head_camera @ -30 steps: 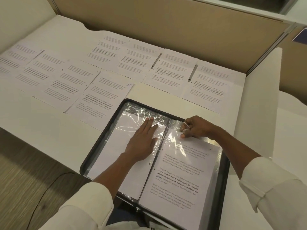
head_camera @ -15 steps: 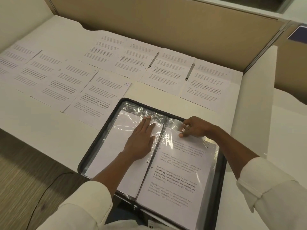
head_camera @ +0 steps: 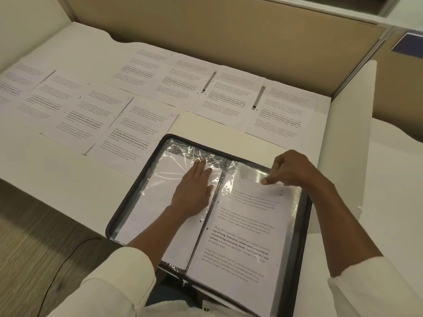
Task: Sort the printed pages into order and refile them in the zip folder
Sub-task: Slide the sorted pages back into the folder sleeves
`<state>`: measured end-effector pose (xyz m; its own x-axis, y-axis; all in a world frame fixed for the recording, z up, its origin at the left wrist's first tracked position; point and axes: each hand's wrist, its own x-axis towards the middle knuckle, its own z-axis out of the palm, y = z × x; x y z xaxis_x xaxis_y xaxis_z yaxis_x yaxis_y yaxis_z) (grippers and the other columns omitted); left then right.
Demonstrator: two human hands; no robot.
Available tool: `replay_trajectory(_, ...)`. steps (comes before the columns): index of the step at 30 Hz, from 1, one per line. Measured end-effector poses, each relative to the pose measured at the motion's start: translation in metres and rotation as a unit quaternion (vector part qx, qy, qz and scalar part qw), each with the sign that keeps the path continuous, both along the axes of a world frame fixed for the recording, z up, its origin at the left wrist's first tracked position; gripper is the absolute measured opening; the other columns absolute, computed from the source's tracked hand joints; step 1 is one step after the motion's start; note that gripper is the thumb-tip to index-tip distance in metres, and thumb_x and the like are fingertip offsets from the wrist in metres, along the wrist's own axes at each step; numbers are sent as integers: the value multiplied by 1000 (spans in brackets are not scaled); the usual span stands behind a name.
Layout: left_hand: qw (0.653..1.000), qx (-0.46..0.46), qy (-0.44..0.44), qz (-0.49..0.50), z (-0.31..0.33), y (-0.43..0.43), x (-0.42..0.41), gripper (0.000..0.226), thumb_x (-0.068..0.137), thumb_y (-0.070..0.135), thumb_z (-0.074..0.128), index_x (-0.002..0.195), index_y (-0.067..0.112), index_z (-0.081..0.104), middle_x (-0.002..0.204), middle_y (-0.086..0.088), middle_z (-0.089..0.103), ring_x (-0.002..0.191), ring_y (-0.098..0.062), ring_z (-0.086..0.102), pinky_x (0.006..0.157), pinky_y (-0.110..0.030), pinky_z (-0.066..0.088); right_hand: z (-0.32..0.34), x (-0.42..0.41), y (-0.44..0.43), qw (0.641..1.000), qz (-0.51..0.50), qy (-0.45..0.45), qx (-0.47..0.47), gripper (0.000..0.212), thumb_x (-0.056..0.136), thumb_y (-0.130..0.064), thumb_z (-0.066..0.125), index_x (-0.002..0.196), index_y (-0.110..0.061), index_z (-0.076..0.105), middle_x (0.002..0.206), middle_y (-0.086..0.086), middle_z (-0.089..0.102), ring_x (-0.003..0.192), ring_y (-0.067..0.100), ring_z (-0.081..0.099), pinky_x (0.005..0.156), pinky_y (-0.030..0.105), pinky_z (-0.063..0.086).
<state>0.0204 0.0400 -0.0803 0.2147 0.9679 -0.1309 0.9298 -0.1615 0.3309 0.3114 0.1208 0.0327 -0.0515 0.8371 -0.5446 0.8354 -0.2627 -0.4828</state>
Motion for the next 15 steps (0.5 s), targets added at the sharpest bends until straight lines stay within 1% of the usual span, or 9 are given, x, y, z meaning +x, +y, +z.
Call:
replay_trajectory(2, 1000, -13, 13, 5, 6, 0, 3, 56, 109, 33, 45, 160, 11, 33, 176, -11, 9, 163, -27, 1, 131, -49, 20, -5, 1, -11, 997, -66, 15, 39, 41, 61, -34, 102, 85, -18, 73, 98, -2, 73, 96, 20, 68, 81, 37, 53)
replay_trajectory(4, 999, -8, 37, 19, 14, -3, 12, 58, 106, 34, 52, 157, 10, 36, 175, -14, 8, 163, -29, -1, 131, -50, 15, -13, 4, -24, 988, -144, 38, 51, 59, 62, -33, 102, 106, -22, 64, 108, -1, 66, 93, 18, 67, 78, 36, 56)
replay_trajectory(6, 998, 5, 34, 44, 25, -10, 26, 59, 103, 33, 58, 153, 10, 39, 175, -17, 8, 163, -32, -1, 129, -48, 15, -22, 7, -37, 976, -203, 65, 40, 83, 64, -31, 102, 129, -22, 51, 116, 2, 63, 99, 19, 65, 90, 41, 56)
replay_trajectory(8, 998, 19, 13, 58, 35, -20, 42, 54, 102, 34, 62, 147, 10, 45, 172, -17, 17, 161, -34, 9, 127, -50, 24, -25, 5, -52, 969, -230, 84, 26, 92, 68, -28, 100, 141, -19, 43, 117, 1, 61, 105, 20, 59, 98, 41, 51)
replay_trajectory(9, 998, 30, 2, 57, 39, -27, 51, 50, 102, 36, 63, 142, 10, 51, 168, -16, 26, 158, -33, 19, 125, -50, 33, -28, 3, -61, 963, -247, 101, 25, 89, 69, -26, 99, 139, -17, 46, 114, 0, 63, 103, 19, 61, 97, 41, 52)
replay_trajectory(10, 998, 39, -16, 56, 43, -34, 60, 45, 101, 40, 64, 136, 10, 59, 161, -14, 38, 151, -30, 30, 118, -49, 42, -30, 1, -72, 955, -270, 121, 29, 81, 70, -24, 98, 135, -16, 51, 113, 0, 65, 99, 18, 65, 93, 42, 55)
replay_trajectory(12, 994, 37, -66, 74, 53, -49, 78, 46, 101, 57, 58, 119, 15, 67, 139, -4, 57, 131, -22, 47, 102, -44, 52, -36, -1, -95, 944, -296, 139, 41, 62, 74, -24, 96, 125, -17, 61, 111, 1, 68, 89, 18, 70, 84, 42, 61)
replay_trajectory(14, 990, 3, -98, 99, 69, -66, 94, 67, 94, 82, 46, 110, 21, 66, 118, 5, 59, 113, -16, 52, 91, -40, 54, -39, -2, -112, 939, -298, 164, 45, 36, 81, -24, 91, 111, -16, 71, 99, 4, 77, 77, 21, 76, 76, 43, 64)
replay_trajectory(15, 990, -23, -93, 107, 79, -73, 102, 80, 86, 93, 41, 112, 22, 64, 115, 7, 59, 110, -15, 52, 89, -39, 53, -37, -3, -118, 934, -299, 189, 47, 23, 84, -22, 88, 102, -16, 75, 91, 4, 80, 72, 20, 77, 72, 42, 65)
